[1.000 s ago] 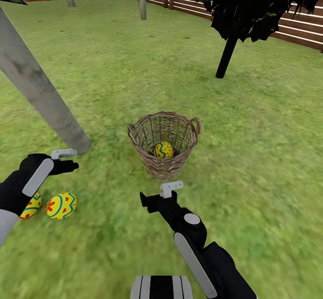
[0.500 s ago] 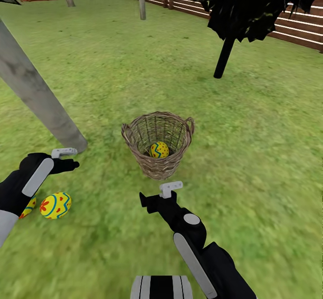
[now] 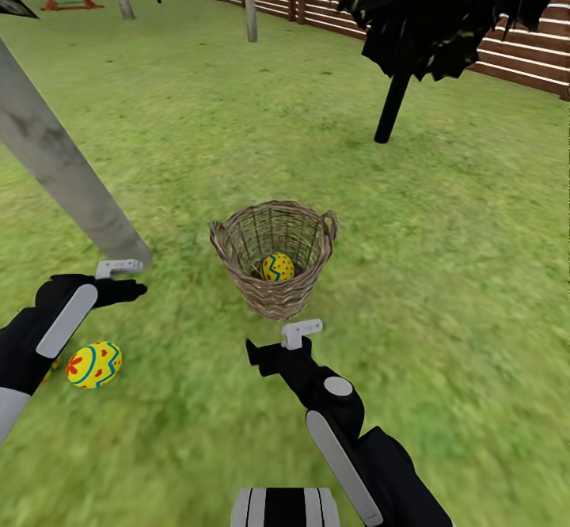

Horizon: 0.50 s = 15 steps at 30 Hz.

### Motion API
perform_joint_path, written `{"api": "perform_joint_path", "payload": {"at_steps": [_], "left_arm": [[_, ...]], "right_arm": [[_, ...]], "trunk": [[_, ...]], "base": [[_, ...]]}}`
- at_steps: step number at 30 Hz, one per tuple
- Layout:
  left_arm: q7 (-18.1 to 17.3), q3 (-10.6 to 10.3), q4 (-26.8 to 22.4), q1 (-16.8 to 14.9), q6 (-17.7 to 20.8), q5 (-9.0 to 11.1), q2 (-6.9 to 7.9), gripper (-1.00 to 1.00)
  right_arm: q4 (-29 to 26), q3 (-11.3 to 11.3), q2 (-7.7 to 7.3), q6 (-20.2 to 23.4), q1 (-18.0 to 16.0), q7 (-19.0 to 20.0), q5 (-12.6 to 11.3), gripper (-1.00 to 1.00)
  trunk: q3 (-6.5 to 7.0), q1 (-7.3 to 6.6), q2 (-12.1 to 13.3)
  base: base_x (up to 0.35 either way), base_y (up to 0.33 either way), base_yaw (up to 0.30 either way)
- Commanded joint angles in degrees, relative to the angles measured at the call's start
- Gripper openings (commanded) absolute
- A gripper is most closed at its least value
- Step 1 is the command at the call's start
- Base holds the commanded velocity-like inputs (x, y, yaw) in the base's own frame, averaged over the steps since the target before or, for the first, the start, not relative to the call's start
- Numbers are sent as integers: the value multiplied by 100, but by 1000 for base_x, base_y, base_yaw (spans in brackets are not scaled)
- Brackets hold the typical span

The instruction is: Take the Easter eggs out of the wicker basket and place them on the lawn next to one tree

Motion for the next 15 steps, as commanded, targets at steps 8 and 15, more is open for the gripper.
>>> {"api": "perform_joint_path", "payload": {"at_steps": [8,15], "left_arm": [[58,24,-762,331,67,69,9,100],[62,57,-1300,563,171,75,12,100]], "right_arm": [[-7,10,-3,11,-4,-51,-61,100],[-7,5,-4,14,-4,-48,-66,100]], "trunk": [[173,-21,9],[329,-39,19]], "base": [[0,-1,0],[0,0,0]]}}
